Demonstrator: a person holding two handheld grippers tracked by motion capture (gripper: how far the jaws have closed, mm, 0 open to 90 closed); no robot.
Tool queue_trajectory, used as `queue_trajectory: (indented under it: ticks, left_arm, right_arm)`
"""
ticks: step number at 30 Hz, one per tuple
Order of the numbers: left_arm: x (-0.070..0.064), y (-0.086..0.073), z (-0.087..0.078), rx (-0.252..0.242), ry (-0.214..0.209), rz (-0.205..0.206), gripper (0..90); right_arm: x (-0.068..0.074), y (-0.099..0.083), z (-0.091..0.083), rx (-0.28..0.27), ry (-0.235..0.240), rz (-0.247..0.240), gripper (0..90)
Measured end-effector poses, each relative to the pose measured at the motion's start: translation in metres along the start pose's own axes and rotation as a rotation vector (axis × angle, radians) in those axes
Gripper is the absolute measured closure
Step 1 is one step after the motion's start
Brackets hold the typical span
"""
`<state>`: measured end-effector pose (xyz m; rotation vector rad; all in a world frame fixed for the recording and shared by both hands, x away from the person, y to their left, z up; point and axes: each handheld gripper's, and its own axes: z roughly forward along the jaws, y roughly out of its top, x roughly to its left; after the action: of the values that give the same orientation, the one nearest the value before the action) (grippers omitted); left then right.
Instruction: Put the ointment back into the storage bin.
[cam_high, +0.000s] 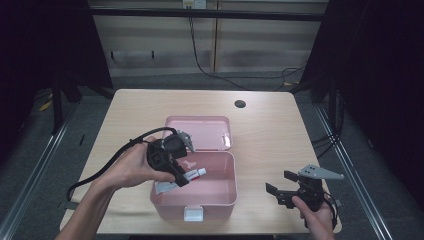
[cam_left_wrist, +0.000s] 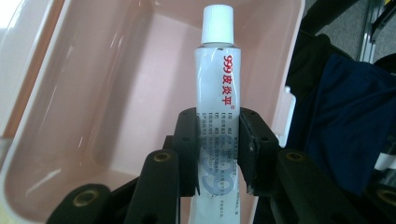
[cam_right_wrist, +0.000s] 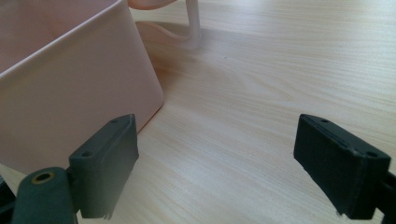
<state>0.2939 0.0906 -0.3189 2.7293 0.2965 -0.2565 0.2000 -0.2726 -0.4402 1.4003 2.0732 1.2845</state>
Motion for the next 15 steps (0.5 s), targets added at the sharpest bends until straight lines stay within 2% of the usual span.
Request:
queue_trajectory:
  ticks: [1,4,9,10,15]
  left_arm:
    - [0.001,0.002,0.000,0.011,-0.003,0.015,70.7]
    - [0.000,0.007,0.006,0.013,-0.017,0.027,70.7]
    - [0.002,0.011,0.021,0.044,-0.006,0.016,70.6]
    - [0.003,0.012,0.024,0.054,-0.007,0.023,70.6]
    - [0.003,0.017,0.037,0.073,-0.031,0.030,70.6]
  right_arm:
    - [0.000,0.000,0.000,-0.001,0.000,-0.001,13.3]
    - [0.000,0.000,0.000,-0.001,-0.001,-0.001,13.2]
    - [0.000,0.000,0.000,0.001,0.002,0.001,13.3]
    - [0.000,0.000,0.000,0.001,0.002,0.001,13.3]
    - [0.000,0.000,0.000,-0.001,0.002,0.002,13.3]
